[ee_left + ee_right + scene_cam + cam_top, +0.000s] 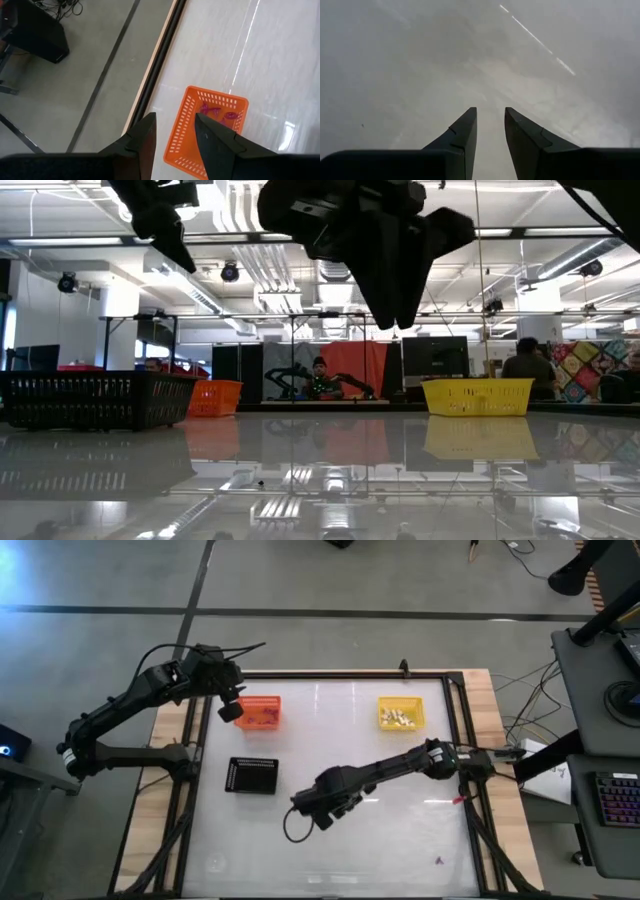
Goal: Sort Halloween decoration
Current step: Put the violet witch hat toy into the orange bin
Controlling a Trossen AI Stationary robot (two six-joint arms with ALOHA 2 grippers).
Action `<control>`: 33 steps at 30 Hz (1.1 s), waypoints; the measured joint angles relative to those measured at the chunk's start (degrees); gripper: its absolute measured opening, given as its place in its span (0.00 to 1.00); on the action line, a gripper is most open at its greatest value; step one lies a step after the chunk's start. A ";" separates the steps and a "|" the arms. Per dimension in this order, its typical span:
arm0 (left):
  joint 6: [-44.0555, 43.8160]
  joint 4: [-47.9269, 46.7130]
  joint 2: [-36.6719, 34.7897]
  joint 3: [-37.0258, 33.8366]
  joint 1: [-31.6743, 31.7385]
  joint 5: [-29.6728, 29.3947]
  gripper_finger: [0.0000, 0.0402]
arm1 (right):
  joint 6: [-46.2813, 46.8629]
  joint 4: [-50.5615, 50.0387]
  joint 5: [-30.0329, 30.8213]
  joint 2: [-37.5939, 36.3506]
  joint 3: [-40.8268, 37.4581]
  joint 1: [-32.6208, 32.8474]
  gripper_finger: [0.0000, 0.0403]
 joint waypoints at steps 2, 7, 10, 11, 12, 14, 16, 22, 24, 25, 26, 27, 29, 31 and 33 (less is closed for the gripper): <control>0.31 -0.23 0.00 0.00 0.00 -0.01 0.29 | 2.47 -0.02 0.15 0.00 -0.02 0.62 0.23; 0.42 -0.51 0.00 0.00 0.00 -0.02 0.29 | 4.50 -0.01 0.05 0.00 -0.02 2.33 0.23; 0.42 -1.82 0.00 0.00 0.00 -0.02 0.29 | 4.74 -0.02 0.50 -0.08 -0.40 3.13 0.23; 0.33 -2.16 0.00 0.00 0.00 -0.02 0.29 | 4.70 0.00 0.73 -0.19 -0.69 3.45 0.23; 0.07 -2.44 0.00 0.00 0.00 -0.02 0.29 | 4.70 0.00 0.92 -0.34 -1.07 3.83 0.23; -0.59 -2.89 0.00 0.00 -0.02 -0.02 0.29 | 4.96 0.06 1.22 -1.25 -2.44 4.90 0.23; -1.63 -3.04 0.00 0.00 -0.02 -0.02 0.29 | 6.68 -0.02 1.45 -2.43 -4.07 6.14 0.23; -2.14 -3.62 0.00 0.00 -0.02 -0.02 0.29 | 13.41 0.00 2.06 -7.81 -10.33 11.69 0.23; -2.14 -3.62 0.00 0.00 -0.02 -0.04 0.29 | 16.50 -0.03 2.06 -9.81 -13.19 13.72 0.23; -2.18 -3.63 0.00 0.00 -0.02 -0.04 0.29 | 18.39 0.04 2.06 -10.96 -14.80 14.73 0.23; -2.47 -3.65 0.00 0.00 -0.02 -0.04 0.29 | 20.58 0.08 2.09 -12.28 -16.62 15.74 0.23; -2.80 -3.69 0.00 0.00 -0.02 -0.02 0.29 | 23.18 0.00 2.06 -13.53 -18.55 16.70 0.23; -3.32 -3.79 0.00 0.00 -0.02 -0.04 0.29 | 29.45 0.04 1.99 -16.21 -22.40 18.82 0.23; -3.87 -3.82 0.00 0.00 -0.02 -0.02 0.29 | 35.09 1.68 1.56 -18.90 -26.46 20.92 0.23; -4.11 -3.80 0.00 0.00 -0.02 0.00 0.29 | 39.71 4.14 1.44 -21.72 -30.33 23.12 0.23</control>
